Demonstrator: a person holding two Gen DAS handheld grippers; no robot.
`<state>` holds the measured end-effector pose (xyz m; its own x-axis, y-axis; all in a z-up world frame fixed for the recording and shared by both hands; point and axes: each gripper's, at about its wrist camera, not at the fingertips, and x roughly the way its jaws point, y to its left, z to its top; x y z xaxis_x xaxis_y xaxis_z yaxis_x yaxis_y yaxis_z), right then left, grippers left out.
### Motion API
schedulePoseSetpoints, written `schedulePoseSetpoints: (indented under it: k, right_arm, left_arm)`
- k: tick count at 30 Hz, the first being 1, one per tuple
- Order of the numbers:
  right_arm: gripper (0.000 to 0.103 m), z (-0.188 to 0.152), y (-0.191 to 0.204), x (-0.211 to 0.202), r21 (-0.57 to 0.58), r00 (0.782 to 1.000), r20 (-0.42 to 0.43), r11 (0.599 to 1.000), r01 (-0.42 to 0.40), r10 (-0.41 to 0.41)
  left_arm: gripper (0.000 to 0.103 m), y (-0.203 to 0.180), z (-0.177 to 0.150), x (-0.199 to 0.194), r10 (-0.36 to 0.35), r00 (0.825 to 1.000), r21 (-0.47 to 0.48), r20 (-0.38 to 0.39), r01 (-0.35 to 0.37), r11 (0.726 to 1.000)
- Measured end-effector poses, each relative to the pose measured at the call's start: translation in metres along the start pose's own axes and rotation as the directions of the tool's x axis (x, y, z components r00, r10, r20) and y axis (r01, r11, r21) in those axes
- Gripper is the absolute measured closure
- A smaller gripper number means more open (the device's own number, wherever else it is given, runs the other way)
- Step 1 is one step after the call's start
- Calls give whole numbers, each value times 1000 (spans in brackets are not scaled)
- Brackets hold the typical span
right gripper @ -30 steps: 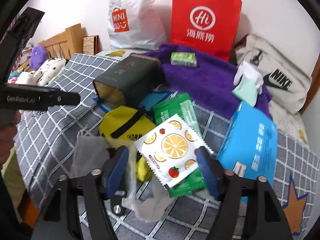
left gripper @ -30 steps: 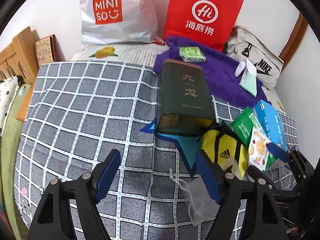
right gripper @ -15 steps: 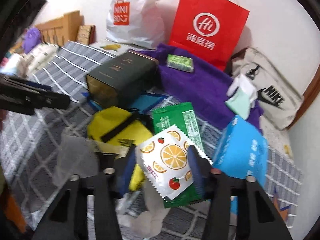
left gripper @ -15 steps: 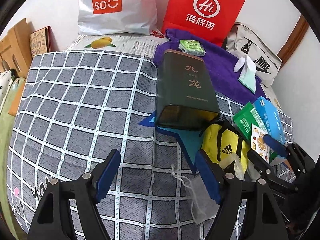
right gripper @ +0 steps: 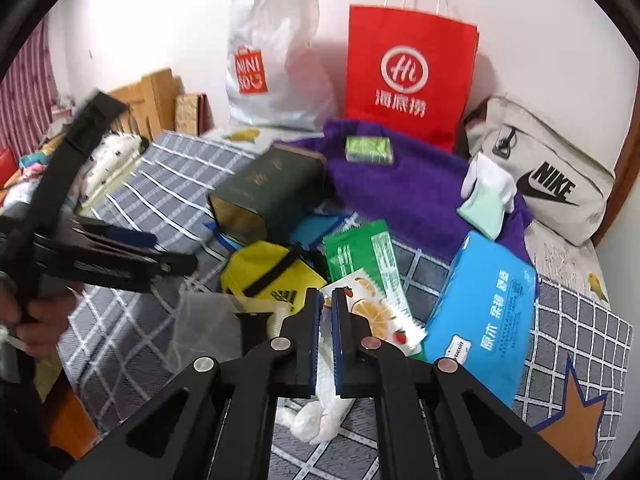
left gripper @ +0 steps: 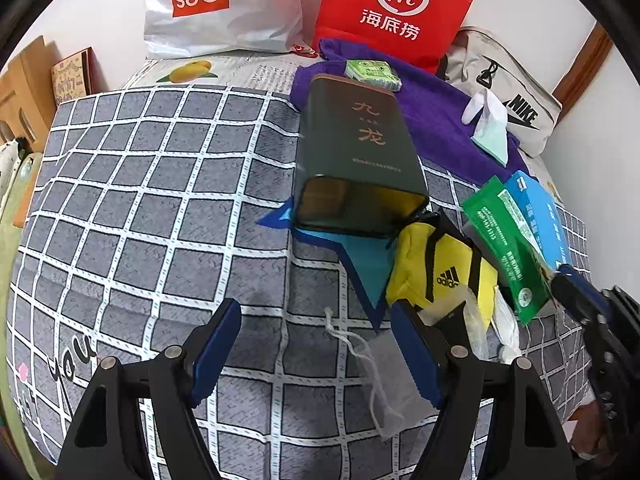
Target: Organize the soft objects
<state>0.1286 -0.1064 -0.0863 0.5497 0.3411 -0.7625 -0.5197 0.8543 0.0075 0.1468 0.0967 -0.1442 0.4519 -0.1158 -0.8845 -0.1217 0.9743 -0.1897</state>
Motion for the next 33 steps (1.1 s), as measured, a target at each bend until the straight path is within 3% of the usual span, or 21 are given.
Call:
schedulePoseSetpoints:
  k: [13, 18, 33]
  right_arm:
    - [100, -15, -19, -35, 111, 995, 21, 989, -97, 95]
    - [100, -30, -25, -27, 151, 996, -16, 985, -84, 87]
    - [96, -48, -21, -3, 126, 992, -87, 989, -80, 91]
  left_arm:
    - [27, -15, -11, -5, -14, 1000, 41, -2, 14, 999]
    - [27, -22, -14, -4, -9, 1000, 58, -6, 9, 998]
    - [27, -28, -17, 0, -1, 1000, 76, -23, 3, 997]
